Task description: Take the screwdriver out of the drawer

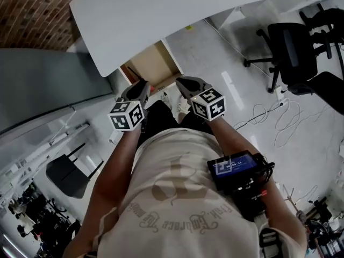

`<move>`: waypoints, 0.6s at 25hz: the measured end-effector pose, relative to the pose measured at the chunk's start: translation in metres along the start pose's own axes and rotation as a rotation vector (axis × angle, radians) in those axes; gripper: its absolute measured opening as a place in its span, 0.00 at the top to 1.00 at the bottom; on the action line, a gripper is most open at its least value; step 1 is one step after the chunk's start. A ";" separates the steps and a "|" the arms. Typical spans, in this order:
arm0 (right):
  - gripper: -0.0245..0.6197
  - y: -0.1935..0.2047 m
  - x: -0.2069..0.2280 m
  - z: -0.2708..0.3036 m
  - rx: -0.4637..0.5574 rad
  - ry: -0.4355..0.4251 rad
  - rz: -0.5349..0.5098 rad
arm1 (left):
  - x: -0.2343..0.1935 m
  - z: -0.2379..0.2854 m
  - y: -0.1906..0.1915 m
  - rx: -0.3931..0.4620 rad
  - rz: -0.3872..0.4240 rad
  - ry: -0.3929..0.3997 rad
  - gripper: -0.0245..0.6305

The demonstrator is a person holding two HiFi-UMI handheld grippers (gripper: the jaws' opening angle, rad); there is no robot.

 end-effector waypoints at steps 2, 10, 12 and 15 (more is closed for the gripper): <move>0.93 -0.009 -0.002 -0.001 0.001 0.001 -0.024 | -0.003 -0.008 -0.002 0.027 -0.010 -0.007 0.82; 0.93 -0.039 -0.019 -0.011 0.018 -0.002 -0.119 | -0.014 -0.040 0.000 0.135 -0.045 -0.026 0.82; 0.93 -0.046 -0.025 -0.012 0.021 -0.012 -0.145 | -0.016 -0.048 0.000 0.162 -0.050 -0.027 0.82; 0.93 -0.052 -0.032 -0.018 0.030 -0.034 -0.173 | -0.016 -0.058 0.005 0.186 -0.040 -0.042 0.82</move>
Point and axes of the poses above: the fingertips, and each gripper's own axes: z forward along the fingers, x to its right, y out of its underside, the point moved 8 cm from there along -z, backward along the fingers, and after that the axes turned 9 degrees about -x, right-handed, at the moved point
